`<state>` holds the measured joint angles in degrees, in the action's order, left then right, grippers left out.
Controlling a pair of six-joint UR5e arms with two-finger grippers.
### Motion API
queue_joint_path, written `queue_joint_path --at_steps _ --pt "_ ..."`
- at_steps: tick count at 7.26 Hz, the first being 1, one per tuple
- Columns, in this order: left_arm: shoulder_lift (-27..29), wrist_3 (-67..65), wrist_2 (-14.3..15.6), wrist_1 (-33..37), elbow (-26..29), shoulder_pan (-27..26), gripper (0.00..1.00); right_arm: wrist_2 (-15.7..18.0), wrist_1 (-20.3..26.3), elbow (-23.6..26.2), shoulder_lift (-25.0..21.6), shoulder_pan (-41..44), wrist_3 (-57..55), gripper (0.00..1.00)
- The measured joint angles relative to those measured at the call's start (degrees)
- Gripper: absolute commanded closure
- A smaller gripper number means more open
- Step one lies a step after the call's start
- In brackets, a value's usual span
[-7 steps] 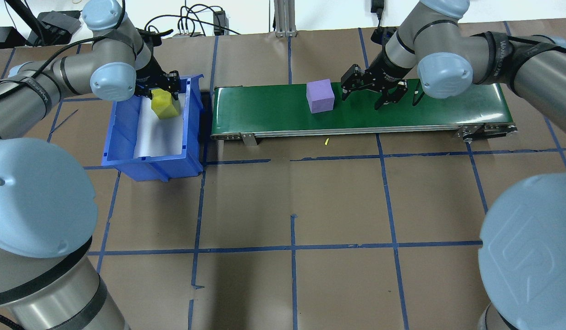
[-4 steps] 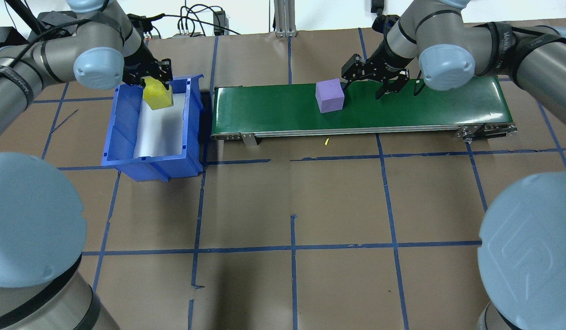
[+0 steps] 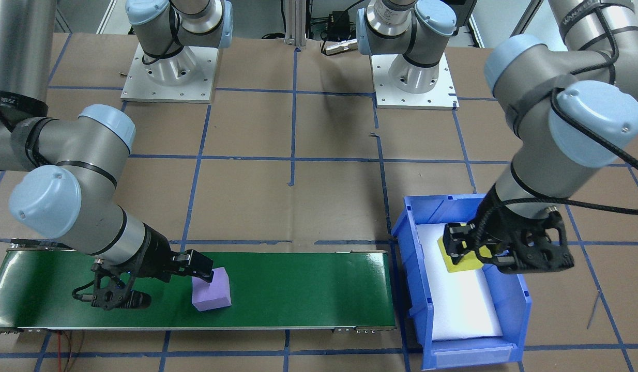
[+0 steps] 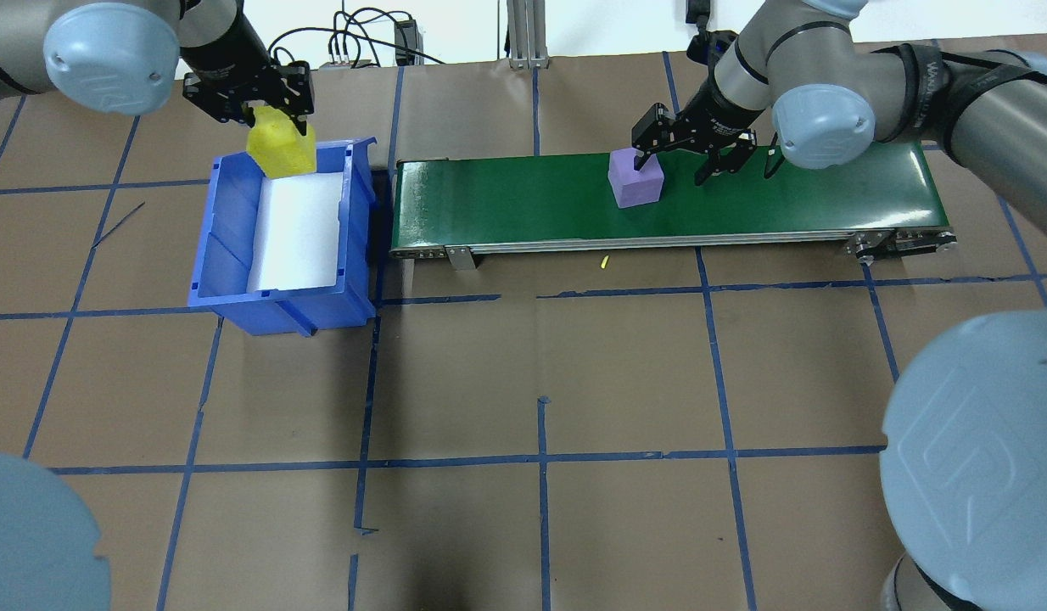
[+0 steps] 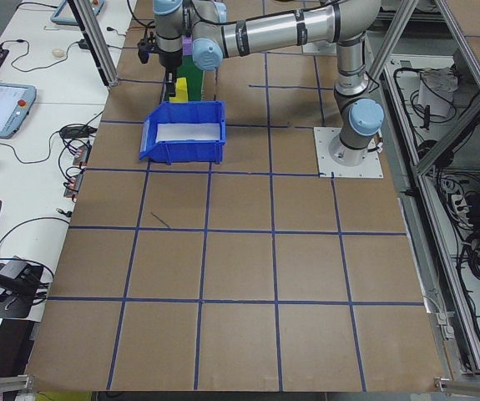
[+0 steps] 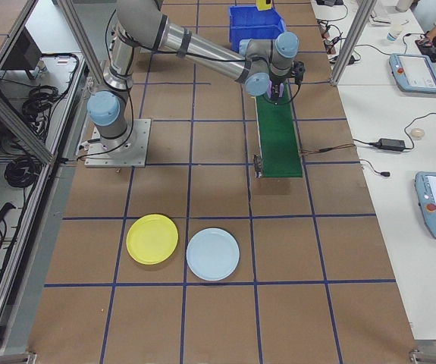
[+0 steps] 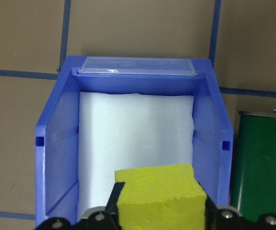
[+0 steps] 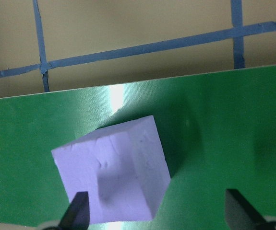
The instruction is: Move block left to right into plate
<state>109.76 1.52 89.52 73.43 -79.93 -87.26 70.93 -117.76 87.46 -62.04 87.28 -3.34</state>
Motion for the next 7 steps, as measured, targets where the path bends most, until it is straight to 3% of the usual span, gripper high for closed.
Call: queue_joint_path --at_steps 3,4,6,7 --pt "2.6 -2.0 0.0 -6.4 -2.9 -7.4 0.84 0.2 0.0 0.4 0.1 0.0 0.0 0.0" --pt "4.4 -2.7 0.1 -8.5 -3.2 -8.6 0.84 0.5 -0.2 1.1 0.1 0.0 0.2 0.11" --pt "6.8 -3.1 -0.1 -12.4 -4.2 -9.5 0.84 7.1 -4.7 3.7 0.9 0.0 4.0 0.51" --pt "7.6 -3.2 -0.2 -14.2 -4.8 -9.5 0.84 10.9 -7.0 4.1 1.2 0.0 8.1 0.55"
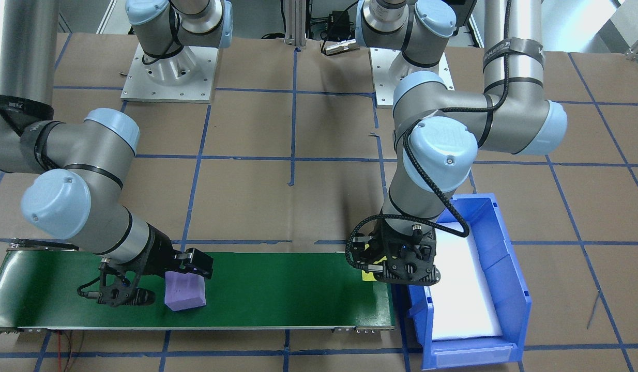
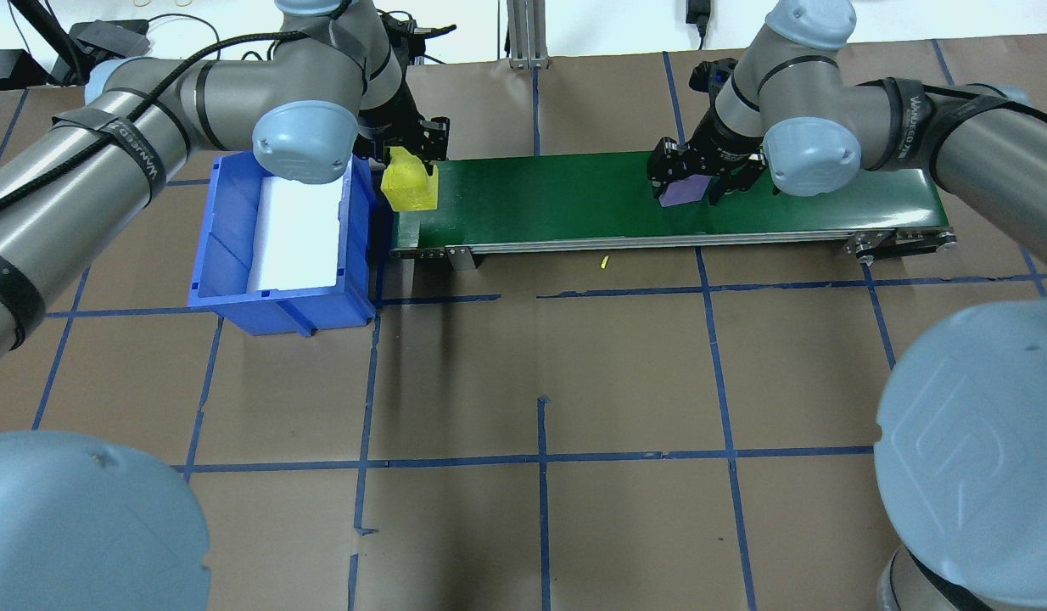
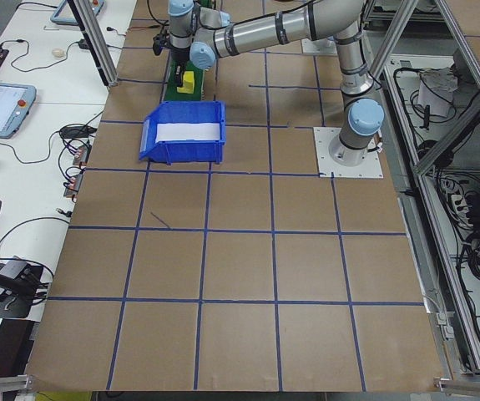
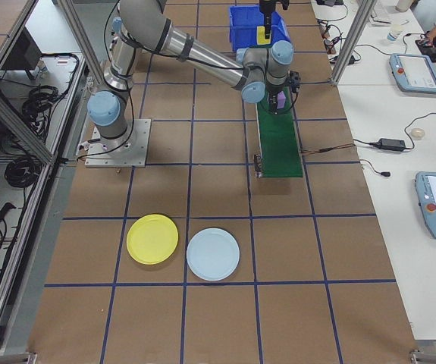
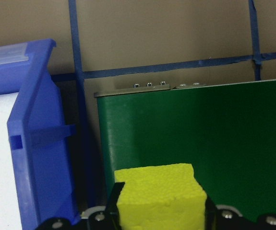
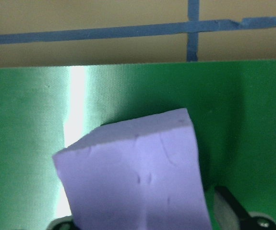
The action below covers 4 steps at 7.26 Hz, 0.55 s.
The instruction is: Move block left to right into plate
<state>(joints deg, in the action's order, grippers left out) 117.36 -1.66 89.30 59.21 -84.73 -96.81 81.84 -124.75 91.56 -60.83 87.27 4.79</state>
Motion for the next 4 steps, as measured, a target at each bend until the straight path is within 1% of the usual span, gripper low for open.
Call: queue_joint_path --at_steps 1,2,3,4 --pt "0.6 0.0 -0.1 -1.4 -0.4 0.0 0.83 3.8 -1.2 -0.7 0.0 0.0 4.2 0.55" --pt "1.0 0.0 -0.1 -2.1 -0.6 0.0 0.8 7.2 -1.5 -2.0 -0.5 -0.2 8.6 0.54" --pt "1.3 0.0 -0.2 -2.4 -0.7 0.0 0.79 10.2 -0.9 -2.7 -2.3 -1.3 13.8 0.52" --pt "1.4 0.0 -0.2 -2.5 -0.8 0.0 0.74 12.3 1.5 -2.3 -5.5 -4.2 20.4 0.4"
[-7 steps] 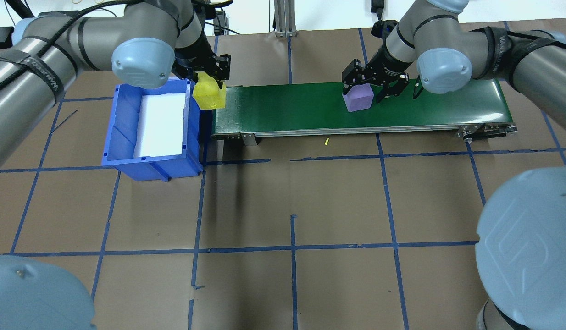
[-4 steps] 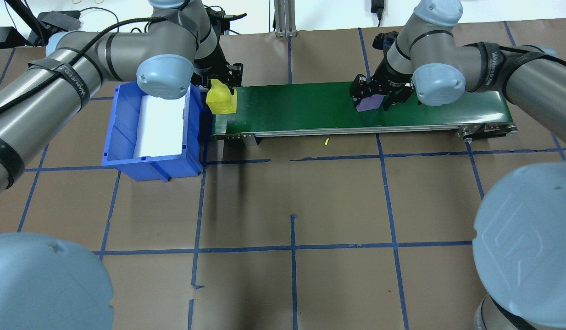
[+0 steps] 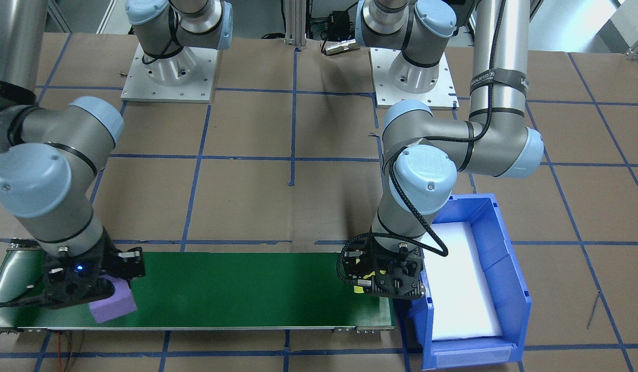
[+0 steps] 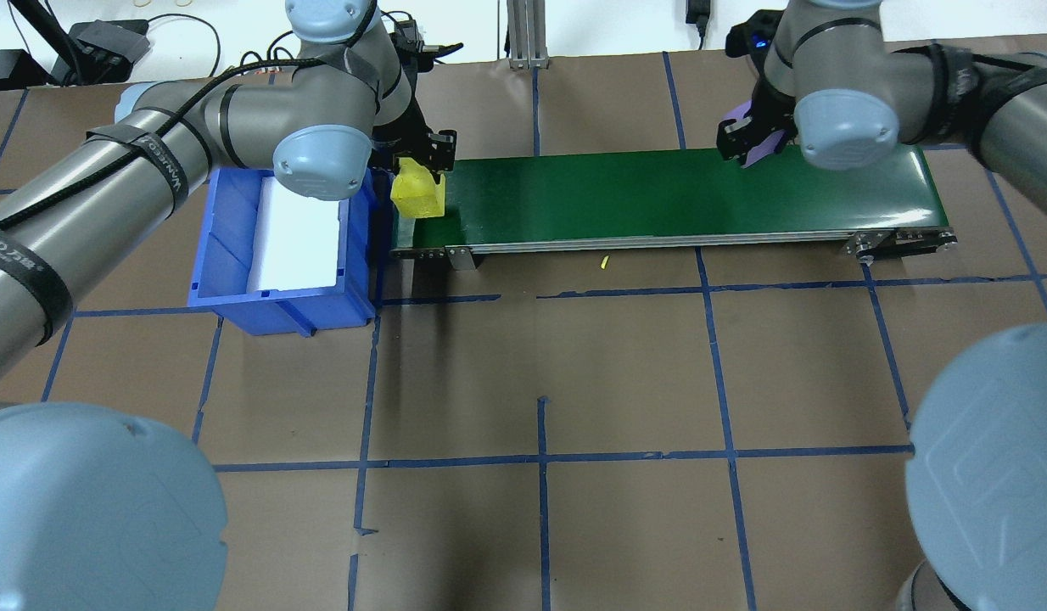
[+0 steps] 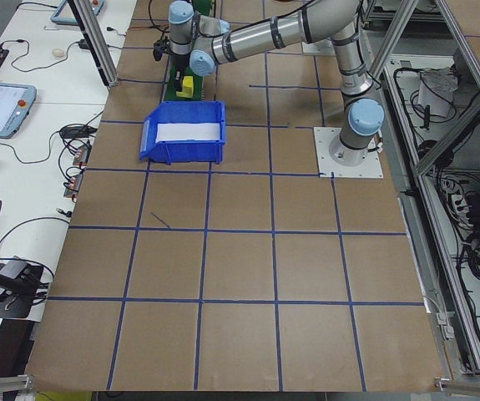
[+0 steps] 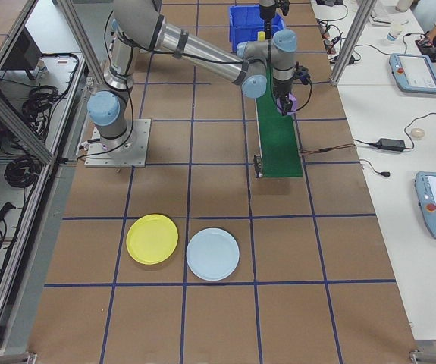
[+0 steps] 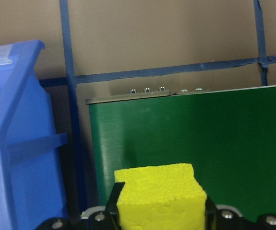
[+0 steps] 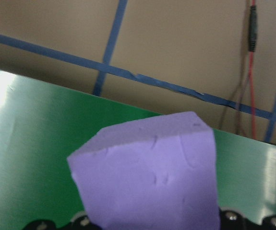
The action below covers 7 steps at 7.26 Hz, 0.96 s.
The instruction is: Move block left to right into plate
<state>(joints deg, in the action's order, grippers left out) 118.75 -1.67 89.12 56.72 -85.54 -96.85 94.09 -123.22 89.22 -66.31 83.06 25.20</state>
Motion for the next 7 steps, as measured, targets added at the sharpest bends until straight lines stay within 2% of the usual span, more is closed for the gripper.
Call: queue_joint_path --at_steps 1,3,4,7 --pt "0.0 0.0 0.0 0.0 -0.3 0.0 0.33 0.8 3.5 0.9 -3.6 -5.0 7.5 0.38" --pt "0.1 0.0 0.3 -0.2 -0.9 0.0 0.1 0.8 9.7 3.3 -7.5 -18.8 21.8 0.4" --pt "0.0 0.0 0.5 -0.4 -0.8 0.0 0.01 0.5 10.3 4.0 -7.9 -25.7 31.1 0.42" --pt "-2.8 -1.1 0.6 -0.2 0.0 0.0 0.0 2.5 6.7 6.8 -7.5 -44.8 55.1 0.45"
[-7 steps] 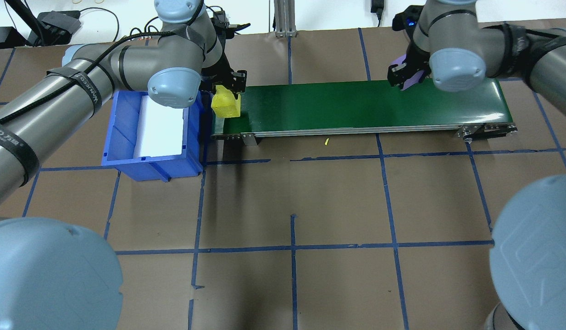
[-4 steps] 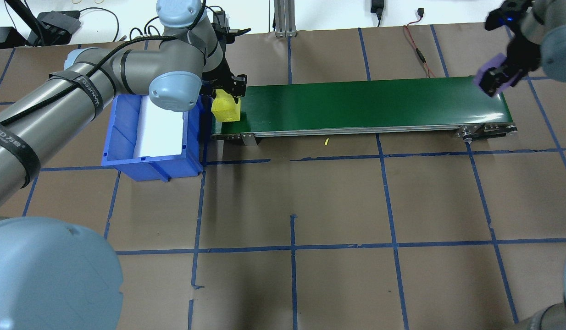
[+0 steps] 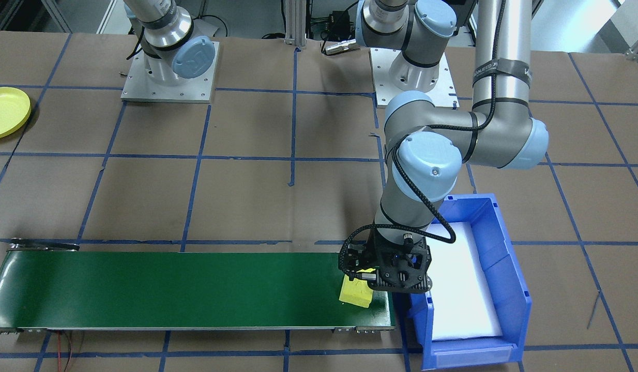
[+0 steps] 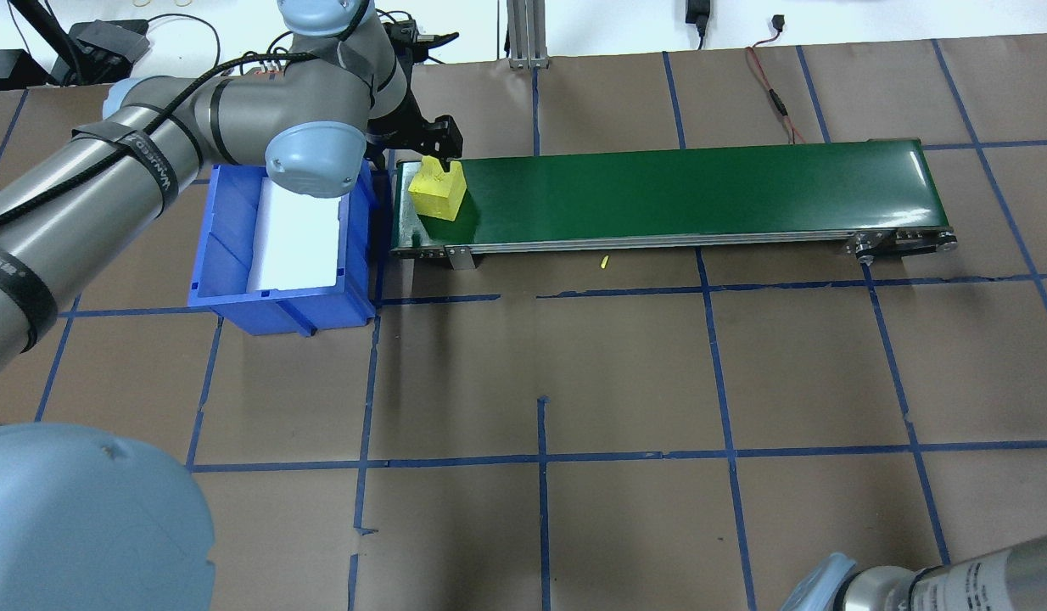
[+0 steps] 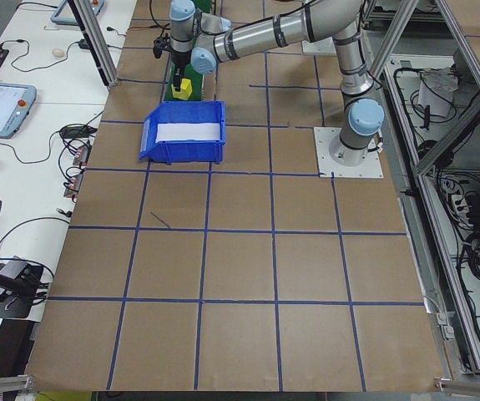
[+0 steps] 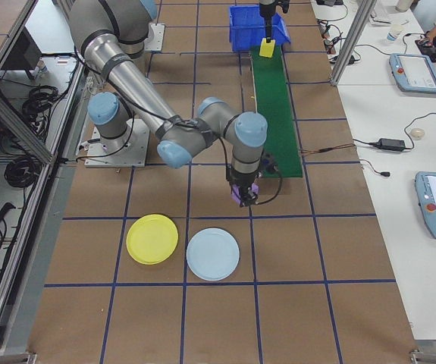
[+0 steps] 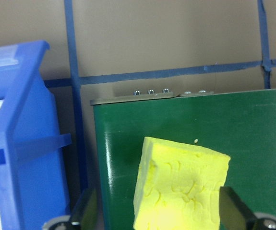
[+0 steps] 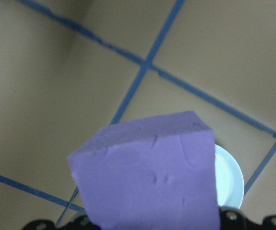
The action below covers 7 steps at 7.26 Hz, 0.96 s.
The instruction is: Move block left to right into plate
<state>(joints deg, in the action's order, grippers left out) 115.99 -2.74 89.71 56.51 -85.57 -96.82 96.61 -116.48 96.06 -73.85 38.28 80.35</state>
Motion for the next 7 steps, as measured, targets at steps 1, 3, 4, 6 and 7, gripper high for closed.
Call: queue_joint_path --at_steps 1,3,4,6,7 --pt "-2.5 -0.1 0.2 1.5 0.1 0.2 0.0 0.1 -3.7 2.6 0.7 -6.4 5.6 0.39" --pt "-10.0 0.4 1.4 10.1 -0.6 3.1 0.0 -1.5 -10.7 6.2 4.5 -14.5 11.2 0.0" --pt "-14.8 1.0 1.6 15.1 -1.8 5.6 0.0 -3.6 -13.0 6.7 7.1 -15.8 11.8 0.0" --pt "-23.2 2.8 2.0 24.0 -4.3 7.9 0.0 -6.7 -15.1 6.6 9.3 -16.3 11.8 0.0" --pt "-25.5 3.1 2.1 27.0 -5.0 8.2 0.0 -8.1 -15.0 6.6 8.8 -15.6 11.0 0.0"
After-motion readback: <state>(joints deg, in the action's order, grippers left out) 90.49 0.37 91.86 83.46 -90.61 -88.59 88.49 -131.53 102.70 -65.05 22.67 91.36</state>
